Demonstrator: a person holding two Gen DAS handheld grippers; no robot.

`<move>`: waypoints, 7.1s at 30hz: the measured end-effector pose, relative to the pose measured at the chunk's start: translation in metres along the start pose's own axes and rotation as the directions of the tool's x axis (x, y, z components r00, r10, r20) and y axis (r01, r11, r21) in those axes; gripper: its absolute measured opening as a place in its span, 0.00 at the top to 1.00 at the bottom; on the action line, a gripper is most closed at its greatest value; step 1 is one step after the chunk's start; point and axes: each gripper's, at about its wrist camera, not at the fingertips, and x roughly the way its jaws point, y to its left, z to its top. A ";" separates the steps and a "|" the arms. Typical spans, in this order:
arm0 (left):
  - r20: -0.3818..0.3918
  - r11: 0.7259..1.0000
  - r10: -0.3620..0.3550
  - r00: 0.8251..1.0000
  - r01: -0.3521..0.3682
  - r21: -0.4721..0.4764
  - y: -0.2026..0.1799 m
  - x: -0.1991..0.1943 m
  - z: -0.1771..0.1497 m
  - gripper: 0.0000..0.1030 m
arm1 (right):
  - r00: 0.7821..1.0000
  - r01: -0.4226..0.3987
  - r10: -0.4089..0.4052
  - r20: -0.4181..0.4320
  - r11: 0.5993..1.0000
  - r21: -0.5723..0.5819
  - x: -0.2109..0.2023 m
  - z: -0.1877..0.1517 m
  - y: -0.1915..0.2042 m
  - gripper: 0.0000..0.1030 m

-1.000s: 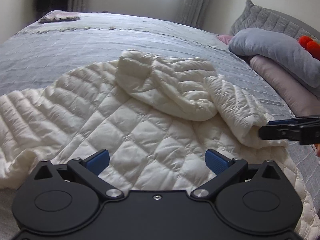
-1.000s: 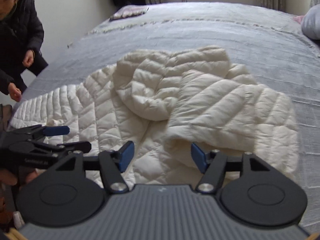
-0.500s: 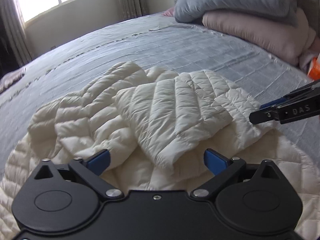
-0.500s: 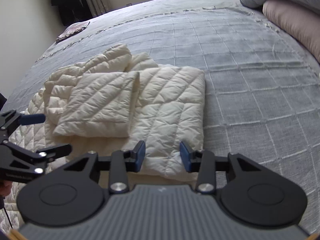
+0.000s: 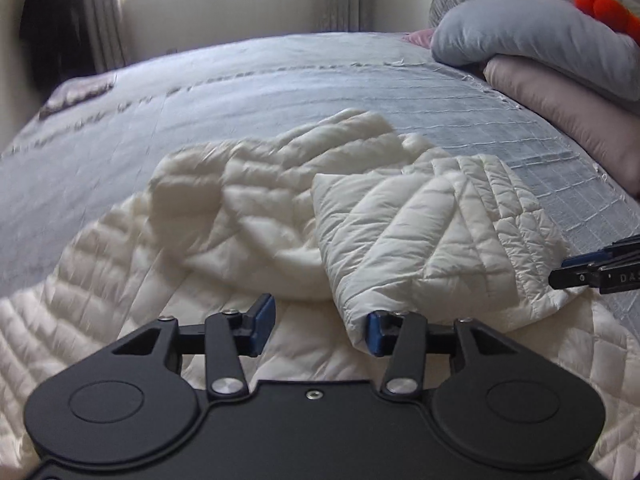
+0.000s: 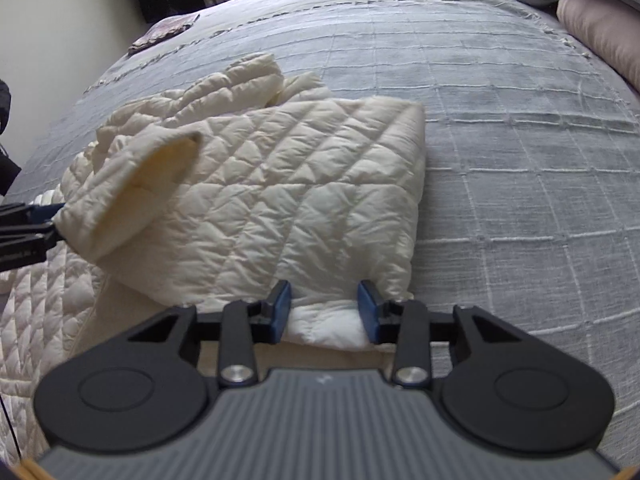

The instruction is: Fold large clothes

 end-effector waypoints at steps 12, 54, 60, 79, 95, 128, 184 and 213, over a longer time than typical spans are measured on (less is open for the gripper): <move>-0.116 0.982 -0.182 0.977 0.173 -0.081 0.042 -0.033 -0.037 0.21 | 0.996 0.061 -0.066 -0.059 0.995 -0.082 0.001 0.005 0.017 0.60; 0.186 0.972 0.079 0.979 -0.034 -0.232 0.123 -0.052 -0.024 0.84 | 0.975 0.182 -0.170 0.140 0.980 -0.075 -0.018 0.032 0.052 0.22; 0.194 0.979 0.132 0.972 -0.097 -0.181 0.115 -0.042 -0.018 0.84 | 0.972 0.168 -0.150 0.180 0.982 -0.090 0.006 0.043 0.061 0.49; -0.020 0.972 -0.003 1.000 -0.002 -0.234 0.106 -0.014 -0.042 0.73 | 0.981 0.194 -0.192 0.039 0.979 -0.065 0.043 0.035 0.056 0.30; -0.246 0.740 0.376 0.893 -0.449 -0.500 0.251 -0.103 -0.125 0.12 | 0.981 0.193 -0.194 -0.005 0.976 -0.104 -0.003 0.014 0.071 0.14; 0.361 0.917 0.184 0.914 -0.028 -0.397 0.179 -0.120 -0.013 0.94 | 0.978 0.208 -0.207 0.019 0.963 -0.170 -0.002 0.021 0.080 0.13; 0.051 0.969 -0.076 0.996 0.086 -0.232 0.151 -0.048 -0.084 0.57 | 0.995 0.099 -0.086 0.049 0.825 -0.556 0.077 0.013 0.292 0.10; 0.138 0.979 -0.009 0.990 0.037 -0.202 0.150 -0.054 -0.062 0.67 | 0.997 -0.049 0.048 0.065 0.999 0.014 0.033 0.023 0.068 0.78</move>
